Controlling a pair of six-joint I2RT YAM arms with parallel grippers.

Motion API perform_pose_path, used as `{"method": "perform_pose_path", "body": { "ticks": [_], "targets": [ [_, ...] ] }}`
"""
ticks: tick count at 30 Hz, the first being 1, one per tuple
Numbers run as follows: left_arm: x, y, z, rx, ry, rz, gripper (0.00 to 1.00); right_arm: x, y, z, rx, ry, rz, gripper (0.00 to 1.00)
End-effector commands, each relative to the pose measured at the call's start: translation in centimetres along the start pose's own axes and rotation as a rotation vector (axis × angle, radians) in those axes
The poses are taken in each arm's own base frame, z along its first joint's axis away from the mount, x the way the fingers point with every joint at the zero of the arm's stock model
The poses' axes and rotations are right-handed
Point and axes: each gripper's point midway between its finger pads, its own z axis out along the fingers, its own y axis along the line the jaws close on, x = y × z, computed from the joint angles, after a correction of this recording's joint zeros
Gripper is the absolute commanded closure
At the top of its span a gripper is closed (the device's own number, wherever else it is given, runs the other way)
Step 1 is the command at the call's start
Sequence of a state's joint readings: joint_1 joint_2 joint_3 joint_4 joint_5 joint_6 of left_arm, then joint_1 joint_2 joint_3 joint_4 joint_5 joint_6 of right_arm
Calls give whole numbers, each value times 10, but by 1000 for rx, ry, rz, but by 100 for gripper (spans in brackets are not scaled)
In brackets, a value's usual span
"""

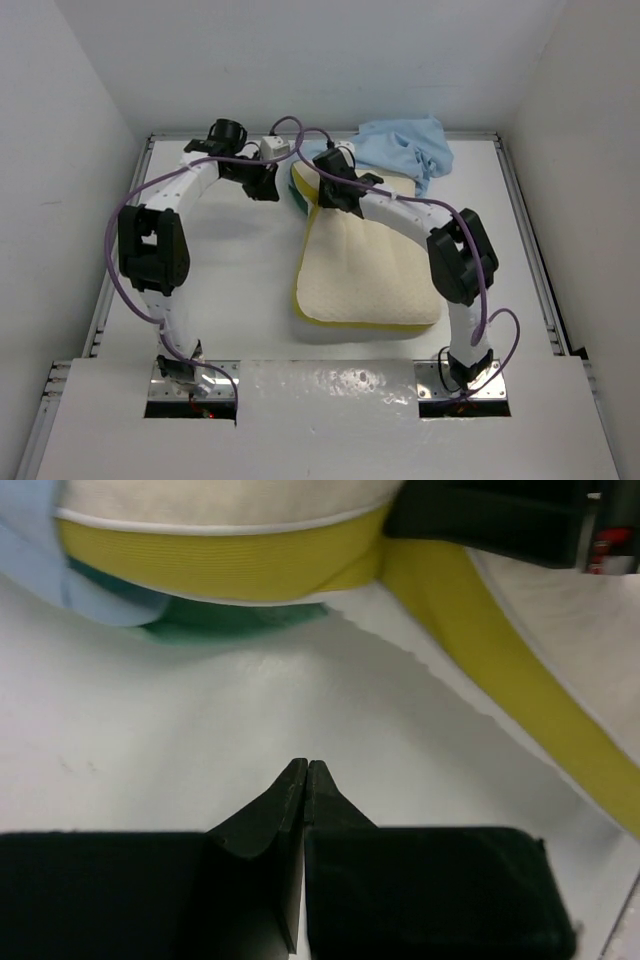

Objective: Put the pillow into the pillowcase

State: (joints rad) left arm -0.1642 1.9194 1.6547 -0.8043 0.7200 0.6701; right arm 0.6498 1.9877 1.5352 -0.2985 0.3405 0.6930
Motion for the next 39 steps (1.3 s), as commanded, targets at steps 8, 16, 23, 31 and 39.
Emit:
{"method": "perform_pose_path", "body": {
  "ticks": [8,16,23,31,39],
  "targets": [
    [-11,94,34,-308,-74,-214,25,-19,28,1,-128,-58,117,100],
    [-9,119,74,-274,-124,-342,6,-15,28,-3,-138,-43,106,100],
    [0,118,84,-239,-135,-357,29,-16,27,-4,-141,-47,112,100],
    [20,116,132,-198,-93,-502,24,-11,27,0,-140,-36,106,100],
    [-40,70,85,4,-254,-416,100,-26,26,6,-82,-65,176,100]
  ]
}}
